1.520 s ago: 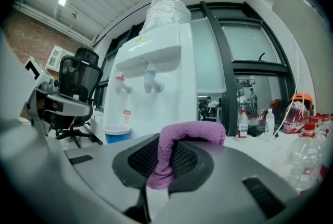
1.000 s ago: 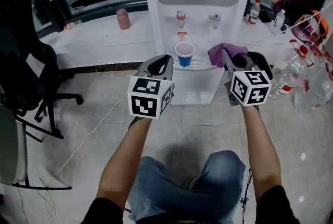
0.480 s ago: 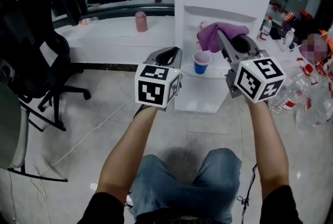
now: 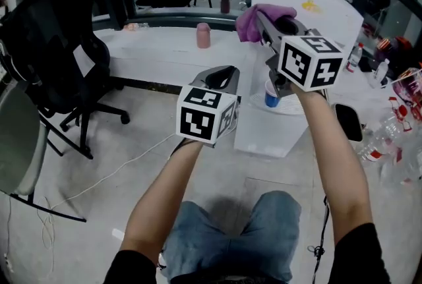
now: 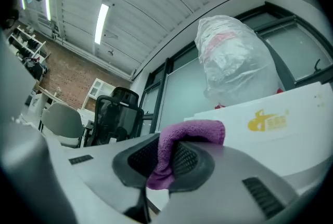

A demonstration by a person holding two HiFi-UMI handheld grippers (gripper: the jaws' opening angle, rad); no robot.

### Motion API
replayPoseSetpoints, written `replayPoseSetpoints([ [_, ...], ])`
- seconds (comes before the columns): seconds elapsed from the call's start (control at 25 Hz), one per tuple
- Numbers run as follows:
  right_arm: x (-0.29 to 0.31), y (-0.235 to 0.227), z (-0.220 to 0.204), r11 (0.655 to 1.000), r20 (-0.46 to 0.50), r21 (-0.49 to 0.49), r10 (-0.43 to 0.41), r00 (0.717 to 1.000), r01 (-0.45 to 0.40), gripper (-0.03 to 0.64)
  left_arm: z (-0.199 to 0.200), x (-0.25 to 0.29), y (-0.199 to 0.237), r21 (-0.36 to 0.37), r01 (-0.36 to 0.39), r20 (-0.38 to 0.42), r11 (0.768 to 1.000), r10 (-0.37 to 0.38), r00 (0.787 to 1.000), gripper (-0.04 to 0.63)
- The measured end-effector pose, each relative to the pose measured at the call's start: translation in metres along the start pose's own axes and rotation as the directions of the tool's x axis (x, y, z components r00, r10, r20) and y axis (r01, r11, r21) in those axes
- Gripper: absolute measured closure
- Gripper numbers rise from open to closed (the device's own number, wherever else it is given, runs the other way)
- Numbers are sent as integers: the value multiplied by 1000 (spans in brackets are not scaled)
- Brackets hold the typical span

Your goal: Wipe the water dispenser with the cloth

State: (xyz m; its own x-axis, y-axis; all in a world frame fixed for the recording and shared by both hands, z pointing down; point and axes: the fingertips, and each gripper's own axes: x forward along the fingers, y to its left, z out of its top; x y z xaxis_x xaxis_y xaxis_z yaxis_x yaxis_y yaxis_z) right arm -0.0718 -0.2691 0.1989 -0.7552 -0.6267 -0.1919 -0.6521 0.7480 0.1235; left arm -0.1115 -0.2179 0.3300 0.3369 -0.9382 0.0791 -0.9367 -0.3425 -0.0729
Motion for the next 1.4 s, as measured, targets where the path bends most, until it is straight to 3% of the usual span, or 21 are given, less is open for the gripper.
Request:
replayPoseSetpoints([
  [0.36,25,-6,-26,982,-2,183,-47,999,47,571,-2,-19,28,38,-62,6,997,62,998,563],
  [0.92,14,11,-121,964,-110,257,-45,993,73,571,-43,-24,37,-7,-74,-38,997,74,997,563],
  [1.4,-7,23,-221,955,-255,273,-44,966,115,571,-99,-19,22,-30,-55,-96,998,52,994,563],
])
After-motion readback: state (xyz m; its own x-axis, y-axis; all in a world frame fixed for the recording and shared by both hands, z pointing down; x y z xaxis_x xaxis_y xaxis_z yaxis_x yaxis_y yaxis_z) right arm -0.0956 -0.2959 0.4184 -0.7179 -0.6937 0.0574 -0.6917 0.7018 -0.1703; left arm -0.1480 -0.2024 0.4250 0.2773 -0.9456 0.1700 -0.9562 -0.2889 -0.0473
